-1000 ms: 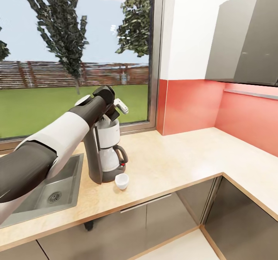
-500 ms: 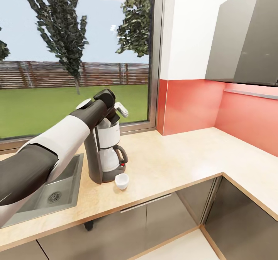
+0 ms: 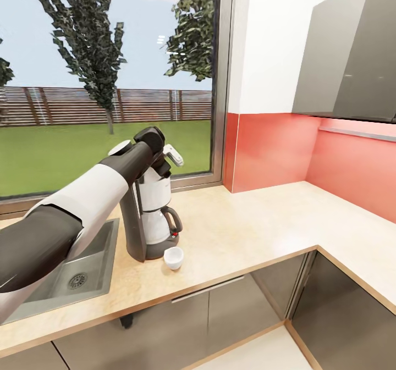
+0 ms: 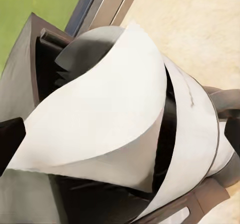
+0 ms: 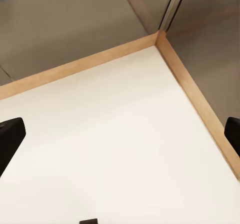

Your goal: Set up a coffee station on the kitchen countertop: keep the coffee maker on the countertop, move the bottle of coffee from the kitchen shelf to the counter next to the coffee maker, place a paper coffee filter on top of the coffee maker, put the saucer next to the coffee maker with the coffee cup on the saucer, and place the electric kettle next to the coffee maker.

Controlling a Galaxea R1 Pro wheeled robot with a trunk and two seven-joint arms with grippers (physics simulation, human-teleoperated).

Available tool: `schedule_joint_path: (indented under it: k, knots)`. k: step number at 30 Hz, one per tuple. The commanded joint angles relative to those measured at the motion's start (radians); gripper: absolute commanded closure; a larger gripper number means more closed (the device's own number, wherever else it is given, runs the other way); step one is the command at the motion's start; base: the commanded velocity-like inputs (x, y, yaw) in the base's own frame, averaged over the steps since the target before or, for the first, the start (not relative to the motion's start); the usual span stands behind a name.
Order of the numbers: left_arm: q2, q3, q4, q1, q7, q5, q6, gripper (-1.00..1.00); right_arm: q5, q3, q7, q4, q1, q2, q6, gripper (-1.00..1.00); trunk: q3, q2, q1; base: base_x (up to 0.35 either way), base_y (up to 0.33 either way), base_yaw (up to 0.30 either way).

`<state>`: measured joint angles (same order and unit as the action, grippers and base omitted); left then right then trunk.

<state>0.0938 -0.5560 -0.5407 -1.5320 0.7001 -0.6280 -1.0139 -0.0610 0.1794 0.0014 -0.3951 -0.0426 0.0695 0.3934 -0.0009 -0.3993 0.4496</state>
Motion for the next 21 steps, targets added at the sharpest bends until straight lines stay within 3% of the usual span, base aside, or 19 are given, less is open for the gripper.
schedule_joint_path:
  k: [1,21]
  knots:
    - [0.0,-0.002,-0.001,0.0,0.01,-0.011,-0.001,-1.0,-0.006,0.005,0.0,0.001,0.0,-0.001,0.003,-1.0,0.0,-0.001,0.0,0.0,0.0,0.0]
    - [0.003,0.004,-0.006,-0.013,0.01,-0.012,-0.003,-1.0,-0.006,0.005,0.0,0.004,0.0,-0.001,0.003,-1.0,0.0,-0.001,0.0,0.0,0.0,0.0]
